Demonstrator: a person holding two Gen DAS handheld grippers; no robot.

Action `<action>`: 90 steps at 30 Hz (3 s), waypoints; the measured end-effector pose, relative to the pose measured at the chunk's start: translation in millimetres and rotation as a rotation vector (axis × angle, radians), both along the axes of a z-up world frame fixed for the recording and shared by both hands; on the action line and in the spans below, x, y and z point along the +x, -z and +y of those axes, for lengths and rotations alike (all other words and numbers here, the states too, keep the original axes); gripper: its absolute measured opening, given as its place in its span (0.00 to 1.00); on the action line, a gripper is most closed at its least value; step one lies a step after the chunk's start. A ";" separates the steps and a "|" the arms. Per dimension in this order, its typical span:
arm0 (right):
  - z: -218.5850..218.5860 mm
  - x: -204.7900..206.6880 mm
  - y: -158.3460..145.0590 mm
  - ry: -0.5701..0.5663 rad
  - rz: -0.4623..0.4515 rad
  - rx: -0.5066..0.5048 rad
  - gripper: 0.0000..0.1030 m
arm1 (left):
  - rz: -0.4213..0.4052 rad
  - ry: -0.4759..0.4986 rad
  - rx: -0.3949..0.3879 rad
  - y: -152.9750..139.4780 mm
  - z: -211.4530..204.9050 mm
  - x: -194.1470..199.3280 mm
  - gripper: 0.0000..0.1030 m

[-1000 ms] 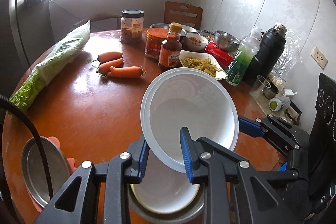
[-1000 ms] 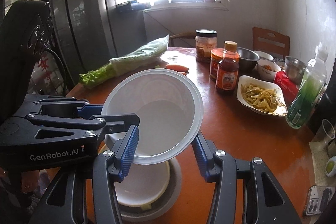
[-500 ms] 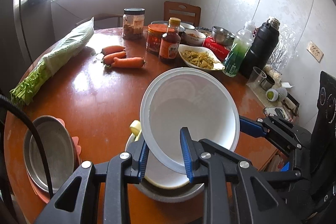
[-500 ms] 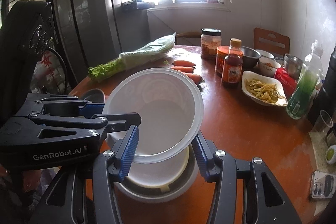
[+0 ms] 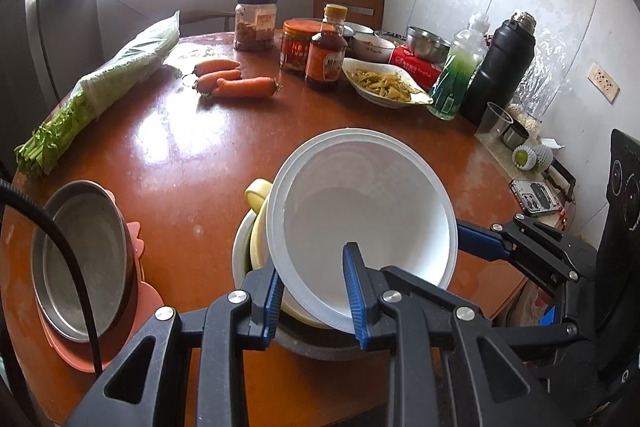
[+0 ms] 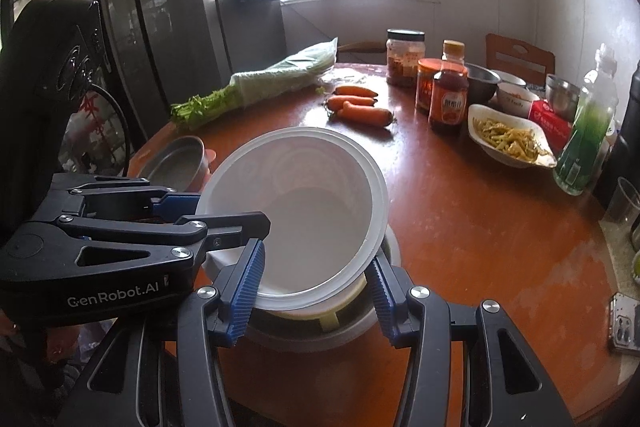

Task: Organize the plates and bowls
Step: 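Carry the white bowl over the yellow bowl and lower it inside, then open the left tool to release the white bowl, then grip the rims of the nested bowls with the left tool and lift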

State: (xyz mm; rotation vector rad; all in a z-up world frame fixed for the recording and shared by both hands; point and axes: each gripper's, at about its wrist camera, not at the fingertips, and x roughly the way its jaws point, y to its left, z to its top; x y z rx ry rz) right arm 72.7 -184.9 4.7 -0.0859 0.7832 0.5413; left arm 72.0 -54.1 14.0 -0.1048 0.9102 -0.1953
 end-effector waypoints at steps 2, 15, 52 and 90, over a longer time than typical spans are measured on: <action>0.5 0.8 3.3 -0.002 0.007 -0.001 0.51 | 0.002 -0.002 -0.001 2.9 0.3 0.2 0.28; 3.6 10.1 18.9 -0.008 0.042 0.003 0.51 | 0.026 -0.008 0.014 15.6 1.3 6.1 0.27; 3.8 14.3 32.2 0.038 0.041 -0.056 0.53 | 0.049 0.006 -0.007 24.0 2.3 9.7 0.29; -9.5 8.6 8.1 0.106 -0.011 -0.073 0.73 | -0.036 -0.062 -0.020 -6.3 30.7 -9.7 0.58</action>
